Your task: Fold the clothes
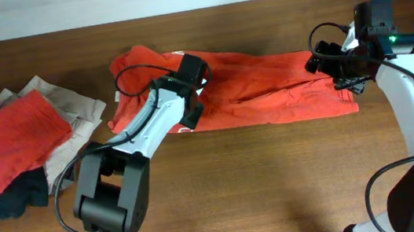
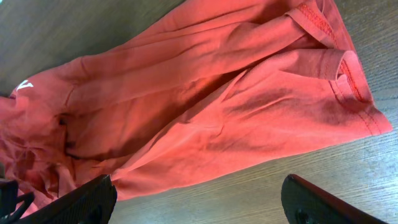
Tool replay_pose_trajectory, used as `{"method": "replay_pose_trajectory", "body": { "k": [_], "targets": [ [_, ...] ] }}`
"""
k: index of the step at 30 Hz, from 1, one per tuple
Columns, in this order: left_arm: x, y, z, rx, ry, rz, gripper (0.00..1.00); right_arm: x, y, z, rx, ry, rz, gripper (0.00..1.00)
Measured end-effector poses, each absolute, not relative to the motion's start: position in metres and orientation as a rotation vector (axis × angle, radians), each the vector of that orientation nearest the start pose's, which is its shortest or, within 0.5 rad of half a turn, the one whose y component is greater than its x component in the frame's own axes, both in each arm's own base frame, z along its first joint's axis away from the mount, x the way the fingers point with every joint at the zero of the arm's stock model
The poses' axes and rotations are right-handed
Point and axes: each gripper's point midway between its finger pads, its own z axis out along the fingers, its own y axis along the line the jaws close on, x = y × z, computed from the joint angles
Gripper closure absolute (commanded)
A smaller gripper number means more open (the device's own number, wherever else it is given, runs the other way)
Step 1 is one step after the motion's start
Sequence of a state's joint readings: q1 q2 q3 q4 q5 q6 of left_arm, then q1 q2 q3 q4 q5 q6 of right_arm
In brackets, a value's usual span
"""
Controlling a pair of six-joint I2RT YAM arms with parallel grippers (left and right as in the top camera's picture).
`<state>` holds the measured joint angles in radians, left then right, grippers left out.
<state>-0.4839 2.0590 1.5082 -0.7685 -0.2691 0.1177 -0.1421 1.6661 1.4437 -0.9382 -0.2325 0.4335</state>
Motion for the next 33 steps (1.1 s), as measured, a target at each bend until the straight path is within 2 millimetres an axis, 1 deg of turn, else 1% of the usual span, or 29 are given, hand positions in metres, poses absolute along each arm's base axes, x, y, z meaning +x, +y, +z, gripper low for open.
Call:
{"method": "replay_pose_trajectory", "body": {
  "k": [1, 7, 11, 14, 19, 21, 23, 25, 27, 29, 33],
  "targets": [
    [0.415, -0.166, 0.035, 0.785, 2.712, 0.309, 0.43, 0.395, -0.016, 0.159, 0.714, 2.651, 0.399, 0.10],
    [0.413, -0.158, 0.021, 0.773, 2.698, 0.361, 0.57, 0.394, -0.016, 0.159, 0.716, 2.653, 0.399, 0.10],
    [0.418, -0.154, 0.021, 0.757, 2.676, 0.391, 0.62, 0.394, -0.016, 0.159, 0.716, 2.653, 0.399, 0.10],
    [0.425, -0.145, 0.023, 0.721, 2.664, 0.422, 0.69, 0.394, -0.016, 0.159, 0.716, 2.653, 0.399, 0.10],
    [0.436, -0.127, 0.026, 0.675, 2.655, 0.454, 0.92, 0.394, -0.016, 0.159, 0.716, 2.653, 0.399, 0.10],
    [0.438, -0.121, 0.026, 0.678, 2.654, 0.473, 0.98, 0.394, -0.016, 0.159, 0.716, 2.653, 0.399, 0.10],
    [0.437, -0.116, 0.027, 0.692, 2.656, 0.501, 1.00, 0.394, -0.016, 0.159, 0.716, 2.653, 0.399, 0.10],
    [0.431, -0.112, 0.027, 0.725, 2.676, 0.528, 0.99, 0.394, -0.016, 0.159, 0.716, 2.653, 0.399, 0.10],
    [0.430, -0.110, 0.032, 0.753, 2.688, 0.548, 1.00, 0.394, -0.016, 0.159, 0.716, 2.653, 0.399, 0.10],
    [0.434, -0.112, 0.042, 0.779, 2.677, 0.558, 1.00, 0.394, -0.016, 0.159, 0.716, 2.653, 0.399, 0.10],
    [0.455, -0.120, 0.070, 0.804, 2.605, 0.555, 1.00, 0.394, -0.016, 0.159, 0.716, 2.652, 0.399, 0.10]
  ]
}}
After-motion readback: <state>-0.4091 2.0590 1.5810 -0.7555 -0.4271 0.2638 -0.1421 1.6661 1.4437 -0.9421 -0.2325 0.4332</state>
